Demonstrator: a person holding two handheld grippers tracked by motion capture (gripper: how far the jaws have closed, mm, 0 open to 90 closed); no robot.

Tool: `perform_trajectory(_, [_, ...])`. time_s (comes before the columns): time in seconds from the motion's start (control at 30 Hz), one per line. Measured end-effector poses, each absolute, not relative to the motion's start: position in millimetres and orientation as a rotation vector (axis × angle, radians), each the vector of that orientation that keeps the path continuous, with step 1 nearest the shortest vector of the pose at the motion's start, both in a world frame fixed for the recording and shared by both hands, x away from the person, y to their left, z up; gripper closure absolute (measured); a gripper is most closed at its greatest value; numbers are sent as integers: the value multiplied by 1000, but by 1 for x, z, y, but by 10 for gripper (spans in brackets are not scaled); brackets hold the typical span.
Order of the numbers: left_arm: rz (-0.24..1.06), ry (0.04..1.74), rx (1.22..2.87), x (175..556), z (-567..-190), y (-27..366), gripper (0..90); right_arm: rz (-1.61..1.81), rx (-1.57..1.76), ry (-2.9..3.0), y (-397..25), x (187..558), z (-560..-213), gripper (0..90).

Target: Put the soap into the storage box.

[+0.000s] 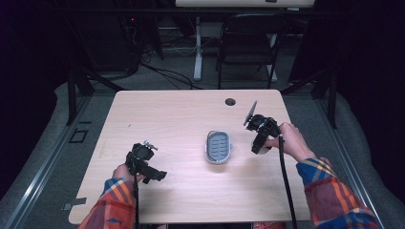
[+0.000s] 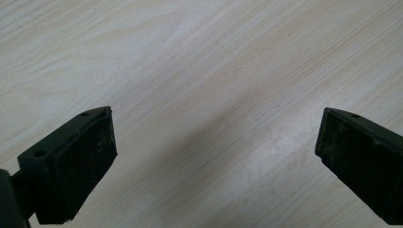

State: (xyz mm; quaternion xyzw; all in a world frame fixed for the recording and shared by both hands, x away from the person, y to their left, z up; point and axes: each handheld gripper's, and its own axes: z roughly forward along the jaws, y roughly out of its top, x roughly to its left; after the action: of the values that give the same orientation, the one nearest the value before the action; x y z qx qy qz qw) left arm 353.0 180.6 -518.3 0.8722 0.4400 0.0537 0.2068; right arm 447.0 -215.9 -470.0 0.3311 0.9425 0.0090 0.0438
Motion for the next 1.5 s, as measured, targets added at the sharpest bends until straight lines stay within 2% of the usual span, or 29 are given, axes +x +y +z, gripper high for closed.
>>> perform_trajectory(1.5, [147, 1223, 2431, 353, -518, 180, 0, 94, 843, 2891, -157, 459, -430, 227])
